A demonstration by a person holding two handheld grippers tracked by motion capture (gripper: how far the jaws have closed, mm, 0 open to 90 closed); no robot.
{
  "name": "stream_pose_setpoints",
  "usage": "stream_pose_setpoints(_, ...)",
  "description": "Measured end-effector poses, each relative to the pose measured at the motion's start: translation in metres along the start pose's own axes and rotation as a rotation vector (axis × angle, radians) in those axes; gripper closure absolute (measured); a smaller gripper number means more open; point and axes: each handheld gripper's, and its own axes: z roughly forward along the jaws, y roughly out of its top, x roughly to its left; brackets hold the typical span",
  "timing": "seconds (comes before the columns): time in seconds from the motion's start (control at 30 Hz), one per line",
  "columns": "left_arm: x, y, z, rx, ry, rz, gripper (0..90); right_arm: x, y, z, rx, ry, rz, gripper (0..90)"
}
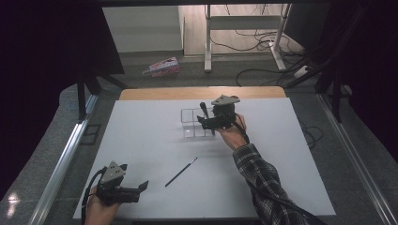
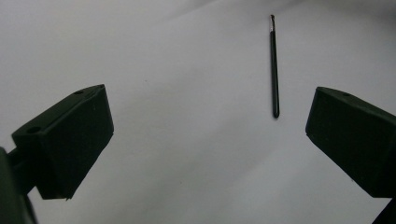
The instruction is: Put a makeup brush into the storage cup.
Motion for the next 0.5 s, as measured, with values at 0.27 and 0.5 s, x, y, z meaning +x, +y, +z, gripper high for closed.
stream_pose_setpoints(0.27, 0.0003, 0.0001, 0.0003, -0.001, -0.003, -0.002, 1.4, -0.0016, 0.0021, -0.0027, 0.007, 0.021, 0.028, 0.0)
stream_pose_setpoints(0.5, 0.0011, 0.0002, -0.0003, -0.009, -0.005, -0.006, 1.1, -0.0028, 0.0022, -0.0038, 0.017, 0.039, 0.047, 0.0)
